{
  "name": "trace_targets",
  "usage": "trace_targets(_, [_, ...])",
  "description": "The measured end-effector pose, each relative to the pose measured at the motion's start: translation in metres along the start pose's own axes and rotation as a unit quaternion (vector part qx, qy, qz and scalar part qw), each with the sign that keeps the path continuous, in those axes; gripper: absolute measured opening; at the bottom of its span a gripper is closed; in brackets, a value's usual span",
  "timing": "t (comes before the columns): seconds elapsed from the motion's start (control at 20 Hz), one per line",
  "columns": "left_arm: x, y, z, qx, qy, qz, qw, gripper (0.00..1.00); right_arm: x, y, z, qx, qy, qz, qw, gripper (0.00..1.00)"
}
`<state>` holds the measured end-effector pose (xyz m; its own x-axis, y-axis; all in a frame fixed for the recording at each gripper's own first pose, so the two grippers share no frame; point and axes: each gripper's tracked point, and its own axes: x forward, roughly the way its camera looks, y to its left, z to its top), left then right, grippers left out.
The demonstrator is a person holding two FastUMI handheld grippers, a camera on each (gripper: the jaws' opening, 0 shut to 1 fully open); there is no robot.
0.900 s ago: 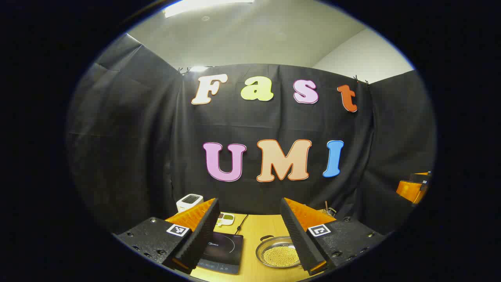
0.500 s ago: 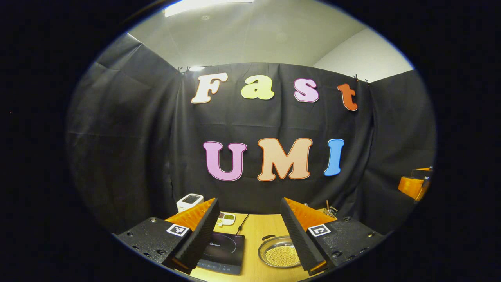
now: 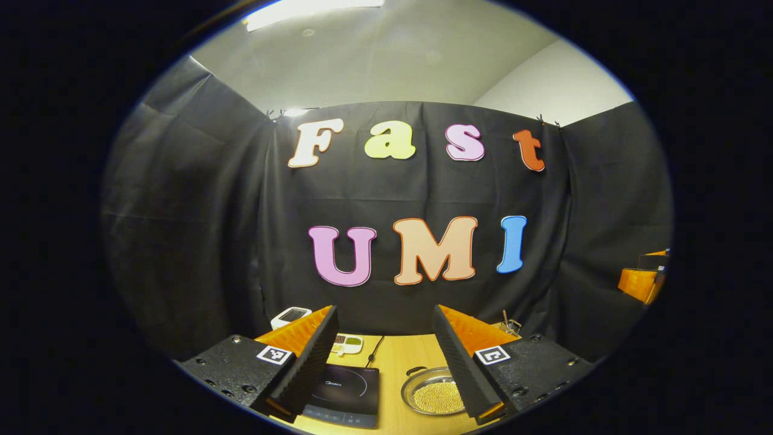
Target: First push the handle of the pot to place it horizontally, then grasp the pot with both hands and set it on the induction cooktop.
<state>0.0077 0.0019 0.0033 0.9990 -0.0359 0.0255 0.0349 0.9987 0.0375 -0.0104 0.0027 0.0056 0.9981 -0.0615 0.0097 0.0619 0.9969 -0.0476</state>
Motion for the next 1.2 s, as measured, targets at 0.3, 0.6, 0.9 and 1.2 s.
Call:
trace_targets(0.3, [-0.005,0.005,-0.01,0.01,0.016,-0.01,1.0,0.91,-0.004,0.004,-0.009,0.012,0.014,-0.004,1.0,0.95])
trace_targets(0.6, [-0.014,0.03,-0.017,0.027,0.027,-0.003,0.999,0.91,-0.002,0.023,-0.027,0.016,0.033,-0.001,0.999,0.95])
trace_targets(0.9, [-0.023,0.045,-0.031,0.032,0.036,-0.021,0.999,0.96,-0.001,0.065,-0.035,0.024,0.037,0.019,0.999,0.96])
trace_targets(1.2, [-0.034,0.062,-0.038,0.055,0.034,-0.022,0.998,0.92,-0.001,0.103,-0.045,0.039,0.045,0.05,0.997,0.68])
